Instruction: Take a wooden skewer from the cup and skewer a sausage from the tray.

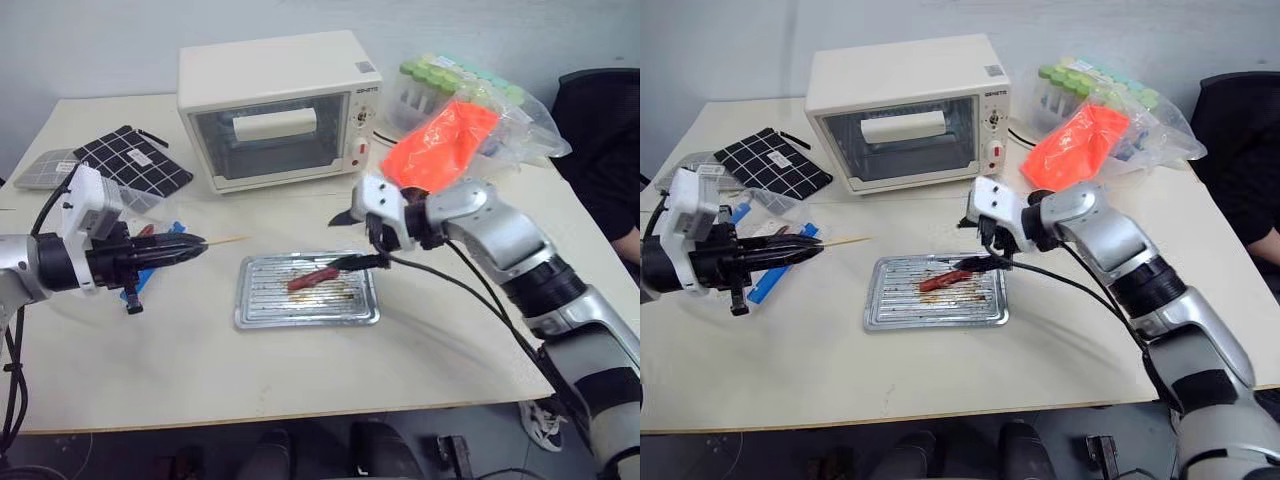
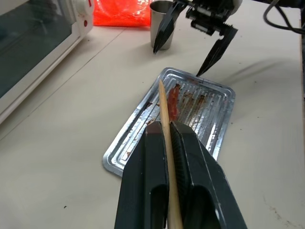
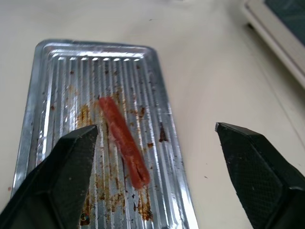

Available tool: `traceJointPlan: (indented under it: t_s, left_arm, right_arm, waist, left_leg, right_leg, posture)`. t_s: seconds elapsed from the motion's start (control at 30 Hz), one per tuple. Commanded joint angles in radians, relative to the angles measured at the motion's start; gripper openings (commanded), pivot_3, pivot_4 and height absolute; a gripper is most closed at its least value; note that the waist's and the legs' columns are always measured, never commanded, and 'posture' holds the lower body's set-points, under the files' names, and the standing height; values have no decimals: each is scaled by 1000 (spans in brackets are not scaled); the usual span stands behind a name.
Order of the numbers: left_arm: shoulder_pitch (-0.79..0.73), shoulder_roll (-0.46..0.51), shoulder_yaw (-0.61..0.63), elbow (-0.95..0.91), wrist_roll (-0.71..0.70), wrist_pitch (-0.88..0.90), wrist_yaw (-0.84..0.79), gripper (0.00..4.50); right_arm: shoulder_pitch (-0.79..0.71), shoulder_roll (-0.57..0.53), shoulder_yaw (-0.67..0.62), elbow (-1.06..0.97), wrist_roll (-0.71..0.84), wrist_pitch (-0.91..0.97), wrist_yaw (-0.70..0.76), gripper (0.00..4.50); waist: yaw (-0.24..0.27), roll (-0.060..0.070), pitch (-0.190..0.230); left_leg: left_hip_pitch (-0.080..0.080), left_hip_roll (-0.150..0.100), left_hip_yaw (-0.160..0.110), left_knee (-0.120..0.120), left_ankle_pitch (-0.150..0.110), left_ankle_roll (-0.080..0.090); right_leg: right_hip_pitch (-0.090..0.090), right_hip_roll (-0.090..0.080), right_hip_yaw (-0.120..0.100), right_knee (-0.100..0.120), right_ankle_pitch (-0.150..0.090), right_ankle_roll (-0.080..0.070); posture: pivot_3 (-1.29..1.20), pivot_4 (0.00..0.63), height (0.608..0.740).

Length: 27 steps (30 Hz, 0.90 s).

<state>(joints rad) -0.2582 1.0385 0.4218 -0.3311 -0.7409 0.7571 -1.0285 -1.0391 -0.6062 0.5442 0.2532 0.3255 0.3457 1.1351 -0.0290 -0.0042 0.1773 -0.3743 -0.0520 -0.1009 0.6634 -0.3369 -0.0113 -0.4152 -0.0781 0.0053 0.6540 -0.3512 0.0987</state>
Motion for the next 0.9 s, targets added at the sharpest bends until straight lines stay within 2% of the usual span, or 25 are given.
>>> traceJointPlan:
  t_s: [0.03, 0.4, 0.6, 0.9]
  left_arm:
    - [23, 20, 49, -63, -32, 9, -8, 0]
    - [36, 15, 60, -79, -33, 16, 15, 0]
    - [33, 9, 49, -83, -31, 12, 29, 0]
    - [4, 11, 22, -75, -27, 3, 34, 0]
  right_arm:
    - [-39, 62, -3, 97, -88, -100, 70, 4104]
    - [-38, 259, -26, 356, -260, -222, 91, 4104]
    - [-24, 283, -48, 432, -308, -264, 98, 2857]
    - [7, 302, -78, 437, -331, -240, 117, 2857]
  waist:
    - [-1, 0, 0]
    - [-7, 0, 0]
    - [-11, 0, 0]
    - [-25, 0, 0]
  left_leg:
    - [0, 0, 0, 0, 0, 0]
    - [0, 0, 0, 0, 0, 0]
    - [0, 0, 0, 1, 0, 0]
    - [0, 0, 0, 1, 0, 0]
  right_leg:
    - [0, 0, 0, 1, 0, 0]
    - [-1, 0, 0, 4, 0, 0]
    - [0, 0, 0, 5, 0, 0]
    - [0, 0, 0, 5, 0, 0]
  posture:
    - [0, 150, 740]
    - [0, 150, 740]
    - [0, 150, 740]
    - [0, 150, 740]
